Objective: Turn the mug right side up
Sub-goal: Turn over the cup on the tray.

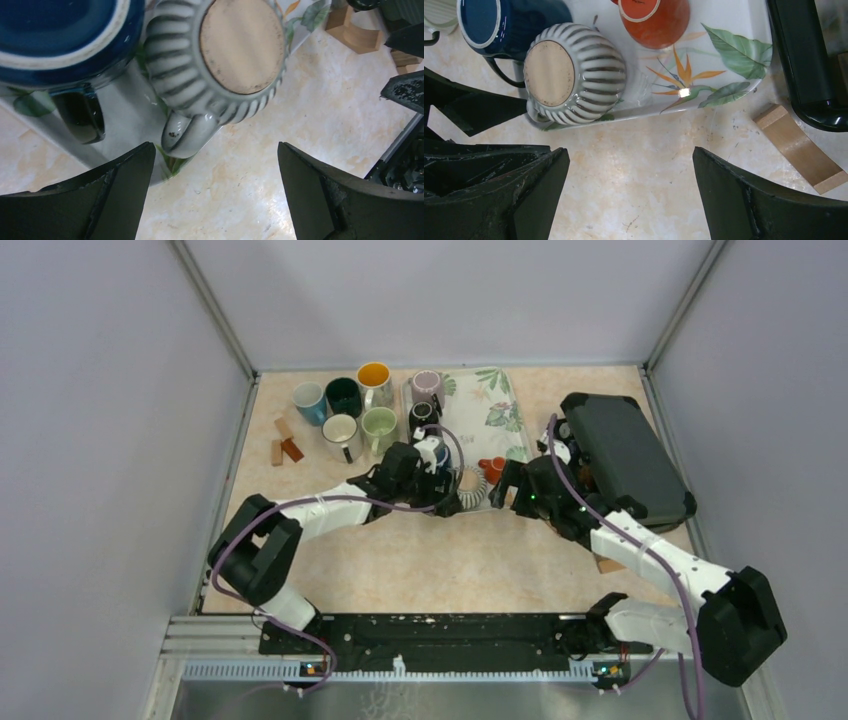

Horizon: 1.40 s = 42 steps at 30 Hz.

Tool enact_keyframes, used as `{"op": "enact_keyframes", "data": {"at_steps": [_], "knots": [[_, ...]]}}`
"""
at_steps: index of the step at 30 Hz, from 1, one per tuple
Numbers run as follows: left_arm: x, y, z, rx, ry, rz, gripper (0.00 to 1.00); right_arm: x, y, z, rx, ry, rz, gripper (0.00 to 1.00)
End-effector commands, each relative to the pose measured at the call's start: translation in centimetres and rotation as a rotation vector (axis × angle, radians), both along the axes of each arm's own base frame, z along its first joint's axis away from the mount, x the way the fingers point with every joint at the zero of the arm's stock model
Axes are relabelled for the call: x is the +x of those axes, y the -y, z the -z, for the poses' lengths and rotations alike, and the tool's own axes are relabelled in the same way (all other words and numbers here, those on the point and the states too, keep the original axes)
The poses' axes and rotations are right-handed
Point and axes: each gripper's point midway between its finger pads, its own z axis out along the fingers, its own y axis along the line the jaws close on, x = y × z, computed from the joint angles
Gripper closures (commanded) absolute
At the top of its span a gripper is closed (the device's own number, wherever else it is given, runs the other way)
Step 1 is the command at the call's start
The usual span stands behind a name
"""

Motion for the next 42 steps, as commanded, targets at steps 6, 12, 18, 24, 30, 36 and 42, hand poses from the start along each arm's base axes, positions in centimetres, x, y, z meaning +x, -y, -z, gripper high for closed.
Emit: {"op": "enact_keyframes", "data": {"at_steps": [6, 12, 18, 24, 30, 36, 42], "knots": [[0.1, 5.2, -2.0, -0.109, 0.036, 0.072, 0.02, -0.3, 0.9, -1.2, 0.012, 0.038, 0.019, 0.06], [0.2, 7.8, -2.1, -0.151, -0.005, 0.053, 0.01, -0.6, 1.5, -0.7, -0.006, 0.022, 0.034, 0.07], [2.5, 9.6, -1.6, -0.127, -0.027, -0.054, 0.02, -1.0, 2.2, -1.2, -0.011, 0.032, 0.049, 0.08], [3.1, 10.8, -3.2, -0.178, -0.031, -0.060, 0.02, -1.1, 2.9, -1.6, -0.020, 0.045, 0.063, 0.08], [3.3, 7.1, -5.4, -0.125, 0.011, -0.166, 0.02, -1.1, 2.6, -1.9, 0.002, 0.042, 0.065, 0.09], [3.6, 1.4, -7.0, -0.085, 0.023, -0.274, 0.02, -0.3, 0.7, -2.0, 0.046, 0.021, 0.039, 0.11], [3.0, -3.2, -11.0, -0.131, 0.074, -0.314, 0.02, 0.5, -2.6, -0.6, 0.019, -0.030, 0.034, 0.13]]}}
